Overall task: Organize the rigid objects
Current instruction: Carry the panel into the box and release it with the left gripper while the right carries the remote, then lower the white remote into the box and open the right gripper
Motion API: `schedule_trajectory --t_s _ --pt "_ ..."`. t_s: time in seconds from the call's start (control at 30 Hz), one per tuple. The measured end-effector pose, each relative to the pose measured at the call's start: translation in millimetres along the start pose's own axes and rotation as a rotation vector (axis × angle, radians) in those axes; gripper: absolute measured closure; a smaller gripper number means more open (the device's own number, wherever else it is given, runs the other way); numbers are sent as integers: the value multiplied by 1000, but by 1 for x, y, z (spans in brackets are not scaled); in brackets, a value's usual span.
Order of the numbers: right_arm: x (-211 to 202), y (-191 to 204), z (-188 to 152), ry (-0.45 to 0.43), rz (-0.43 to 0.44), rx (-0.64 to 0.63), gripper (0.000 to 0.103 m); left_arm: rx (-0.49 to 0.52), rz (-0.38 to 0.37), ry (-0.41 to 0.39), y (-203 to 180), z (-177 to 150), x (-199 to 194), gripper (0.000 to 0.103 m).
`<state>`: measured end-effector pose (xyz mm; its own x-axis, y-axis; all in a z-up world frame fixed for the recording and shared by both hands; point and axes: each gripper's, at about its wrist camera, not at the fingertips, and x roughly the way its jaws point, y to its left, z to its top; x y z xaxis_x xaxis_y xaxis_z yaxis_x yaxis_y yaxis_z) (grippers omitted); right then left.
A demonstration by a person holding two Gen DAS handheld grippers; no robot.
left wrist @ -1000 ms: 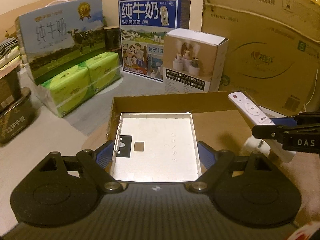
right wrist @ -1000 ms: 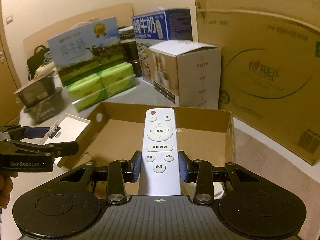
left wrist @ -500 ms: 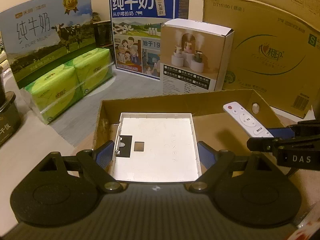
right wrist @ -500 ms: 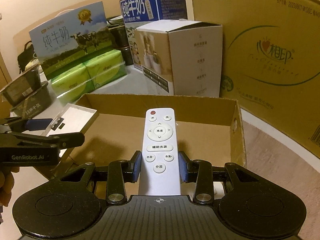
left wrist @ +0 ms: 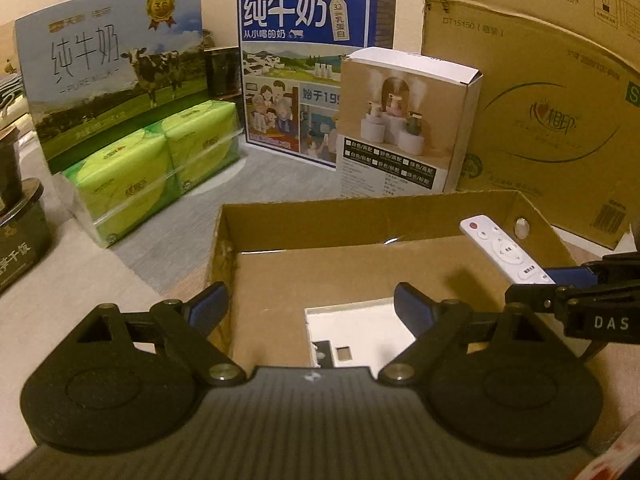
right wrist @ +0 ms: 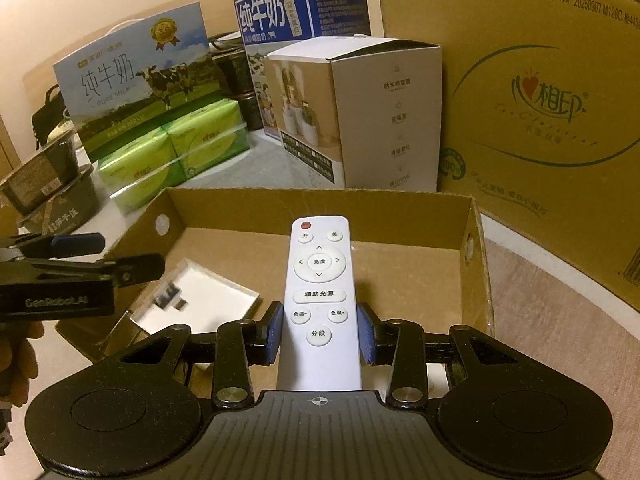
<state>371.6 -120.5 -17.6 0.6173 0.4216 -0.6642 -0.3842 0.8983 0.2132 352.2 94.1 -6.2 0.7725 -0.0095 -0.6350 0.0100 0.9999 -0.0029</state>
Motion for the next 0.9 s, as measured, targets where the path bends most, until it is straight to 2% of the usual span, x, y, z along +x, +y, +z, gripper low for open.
schedule_trajectory --t_s 0.73,0.83,0.9 --pt "-2 4 3 -14 2 17 64 5 -6 -6 1 -1 -10 15" --pt "1 2 3 -23 39 36 64 8 0 0 1 -2 -10 15" --pt "-1 3 2 -51 23 21 54 18 10 -1 0 -3 -11 14"
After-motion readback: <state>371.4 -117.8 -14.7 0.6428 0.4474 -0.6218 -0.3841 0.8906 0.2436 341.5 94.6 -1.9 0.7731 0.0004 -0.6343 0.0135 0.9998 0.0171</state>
